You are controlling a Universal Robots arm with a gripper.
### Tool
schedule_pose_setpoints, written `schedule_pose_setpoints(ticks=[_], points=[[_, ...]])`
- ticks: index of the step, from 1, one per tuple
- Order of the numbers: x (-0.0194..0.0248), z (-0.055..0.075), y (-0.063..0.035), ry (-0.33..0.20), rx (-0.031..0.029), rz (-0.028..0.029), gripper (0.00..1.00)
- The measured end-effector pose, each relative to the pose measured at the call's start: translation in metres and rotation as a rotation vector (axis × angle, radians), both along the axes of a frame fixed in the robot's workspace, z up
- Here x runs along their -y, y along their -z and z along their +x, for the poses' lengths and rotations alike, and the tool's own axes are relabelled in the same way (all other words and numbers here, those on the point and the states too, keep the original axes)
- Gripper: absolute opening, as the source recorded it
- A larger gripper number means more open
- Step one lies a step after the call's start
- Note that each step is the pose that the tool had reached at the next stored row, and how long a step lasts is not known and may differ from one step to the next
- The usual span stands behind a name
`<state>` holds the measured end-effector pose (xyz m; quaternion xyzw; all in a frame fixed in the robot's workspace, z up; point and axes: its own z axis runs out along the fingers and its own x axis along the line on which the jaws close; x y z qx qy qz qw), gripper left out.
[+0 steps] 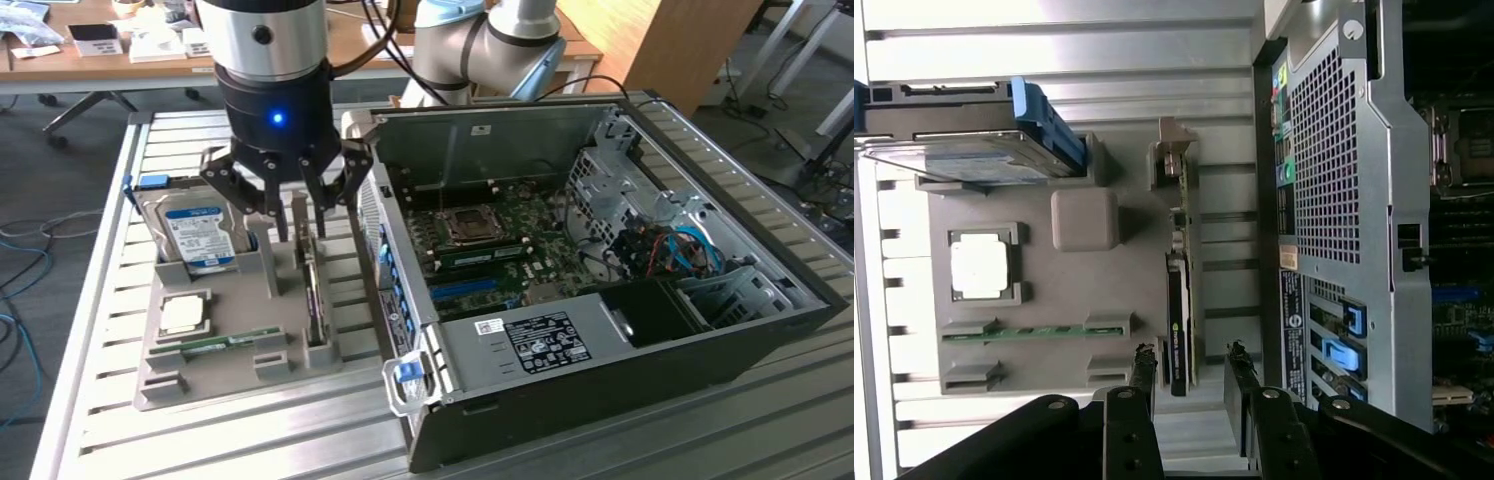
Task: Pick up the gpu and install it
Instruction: 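Pick up the gpu and move the gpu toward the slot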
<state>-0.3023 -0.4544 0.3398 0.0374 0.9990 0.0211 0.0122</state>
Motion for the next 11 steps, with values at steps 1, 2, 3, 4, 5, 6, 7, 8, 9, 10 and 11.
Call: schedule_pose_setpoints(ticks=[1,2,3,4,5,6,7,8,9,10,11], points=[[0.0,0.0,0.0007,0.0,0.0,0.0001,0.42],[0.0,0.0,0.0014,0.0,0.0,0.0,0.42],[0.0,0.0,0.002,0.0,-0.0001,0.0,0.42],[0.0,0.0,0.0025,0.0,-0.0001,0.0,0.42],[0.0,0.0,0.0031,0.0,0.0,0.0,0.42],[0.0,0.0,0.0036,0.0,0.0,0.0,0.42],[0.0,0.0,0.0043,0.0,0.0,0.0,0.42],[0.0,0.0,0.0052,0.0,0.0,0.0,0.42],[0.0,0.0,0.006,0.0,0.0,0.0001,0.42],[0.0,0.0,0.0068,0.0,0.0,0.0001,0.42],[0.0,0.0,0.0076,0.0,0.0001,0.0,0.42]])
